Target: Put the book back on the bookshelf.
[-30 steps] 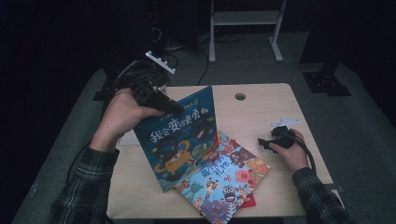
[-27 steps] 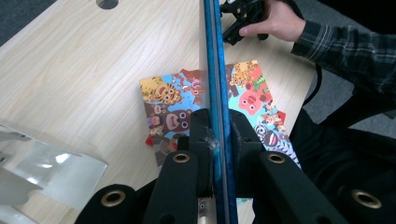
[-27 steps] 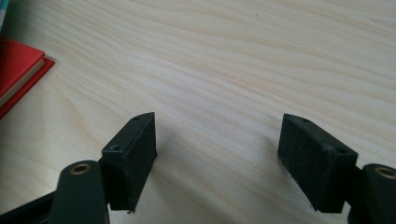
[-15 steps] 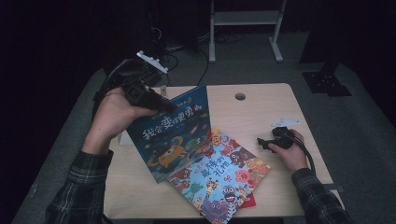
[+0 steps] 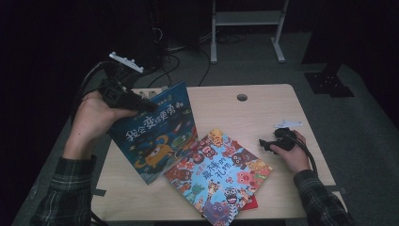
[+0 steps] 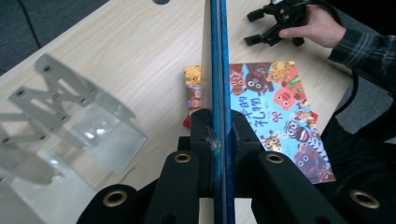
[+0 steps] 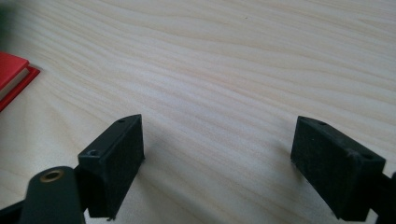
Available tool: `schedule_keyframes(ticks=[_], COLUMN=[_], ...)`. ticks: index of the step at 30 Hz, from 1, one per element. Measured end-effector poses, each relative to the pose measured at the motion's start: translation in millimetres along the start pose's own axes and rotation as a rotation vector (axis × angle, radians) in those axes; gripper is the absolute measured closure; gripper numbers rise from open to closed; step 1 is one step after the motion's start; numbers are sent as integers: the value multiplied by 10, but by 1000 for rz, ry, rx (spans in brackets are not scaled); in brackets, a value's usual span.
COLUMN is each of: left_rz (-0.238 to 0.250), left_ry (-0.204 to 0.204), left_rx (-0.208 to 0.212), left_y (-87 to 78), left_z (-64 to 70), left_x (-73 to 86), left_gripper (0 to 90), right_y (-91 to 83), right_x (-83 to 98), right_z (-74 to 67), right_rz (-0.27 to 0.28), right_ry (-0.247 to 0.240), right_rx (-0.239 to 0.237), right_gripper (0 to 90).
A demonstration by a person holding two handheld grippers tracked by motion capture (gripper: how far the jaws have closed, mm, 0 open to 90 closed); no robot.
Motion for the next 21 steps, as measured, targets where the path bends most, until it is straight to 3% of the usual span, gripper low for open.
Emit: schedule_keyframes(ticks=[21], left_rz=[4], left_ry=[-124], left_rx=[-77], left_y=[-337], left_z=[-367], left_x=[528], left_gripper=[827], right_y=[0], right_x=[0], right_z=[0], right_rz=[0], right_ry=[0], right_rx=[0], right_gripper=[160])
Point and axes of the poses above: each handheld gripper's, and its own axes: y roughly forward along the jaws, x roughly out of its underside, z roughly to its right, the point moved 2 cm from there along y, roughly forward along the jaws
